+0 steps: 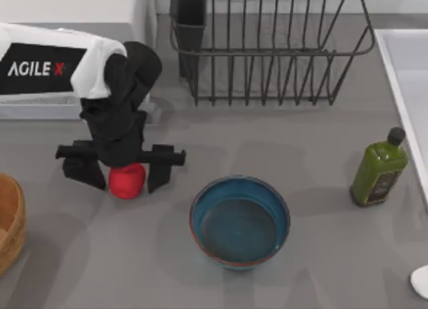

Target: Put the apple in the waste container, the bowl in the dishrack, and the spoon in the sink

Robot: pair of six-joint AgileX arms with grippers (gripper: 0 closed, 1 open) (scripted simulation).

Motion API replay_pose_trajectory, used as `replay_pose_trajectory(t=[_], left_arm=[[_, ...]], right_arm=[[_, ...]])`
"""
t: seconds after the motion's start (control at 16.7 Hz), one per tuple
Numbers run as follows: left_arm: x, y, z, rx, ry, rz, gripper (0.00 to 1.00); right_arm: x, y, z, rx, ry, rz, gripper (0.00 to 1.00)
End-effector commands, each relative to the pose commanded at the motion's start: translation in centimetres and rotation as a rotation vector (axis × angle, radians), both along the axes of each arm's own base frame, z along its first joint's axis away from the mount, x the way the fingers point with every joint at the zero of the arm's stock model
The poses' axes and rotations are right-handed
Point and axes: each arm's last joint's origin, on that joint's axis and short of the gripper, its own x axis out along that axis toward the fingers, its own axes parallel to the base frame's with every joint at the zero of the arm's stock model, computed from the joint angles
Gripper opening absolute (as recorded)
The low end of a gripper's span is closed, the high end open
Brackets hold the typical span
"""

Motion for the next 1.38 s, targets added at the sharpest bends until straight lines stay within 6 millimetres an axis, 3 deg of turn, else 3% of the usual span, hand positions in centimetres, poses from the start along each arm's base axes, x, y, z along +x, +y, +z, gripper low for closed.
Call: replay_pose_trajectory(t=[0.36, 0.84, 0.96, 1.08, 1.2, 1.38], left_arm=[[0.0, 0.0, 0.0, 0.000, 0.000, 0.000, 0.02], [0.0, 0.0, 0.0, 0.000, 0.000, 0.000, 0.00], [-0.2, 0.0, 0.8, 0.006, -0.011, -0.011, 0.00], [-0.6, -1.0, 1.2, -0.016, 0.007, -0.040, 0.00], [-1.2, -2.4, 2.2, -0.051, 0.042, -0.077, 0.00], [-1.5, -3.4, 5.2, -0.084, 0.065, -0.109, 0.00]], right_arm=[[0.0, 0.0, 0.0, 0.000, 0.000, 0.000, 1.00], [0.0, 0.0, 0.0, 0.000, 0.000, 0.000, 1.00], [0.0, 0.0, 0.0, 0.000, 0.000, 0.000, 1.00], [0.0, 0.0, 0.0, 0.000, 0.000, 0.000, 1.00], [0.0, 0.0, 0.0, 0.000, 0.000, 0.000, 1.00], [0.0, 0.0, 0.0, 0.000, 0.000, 0.000, 1.00]])
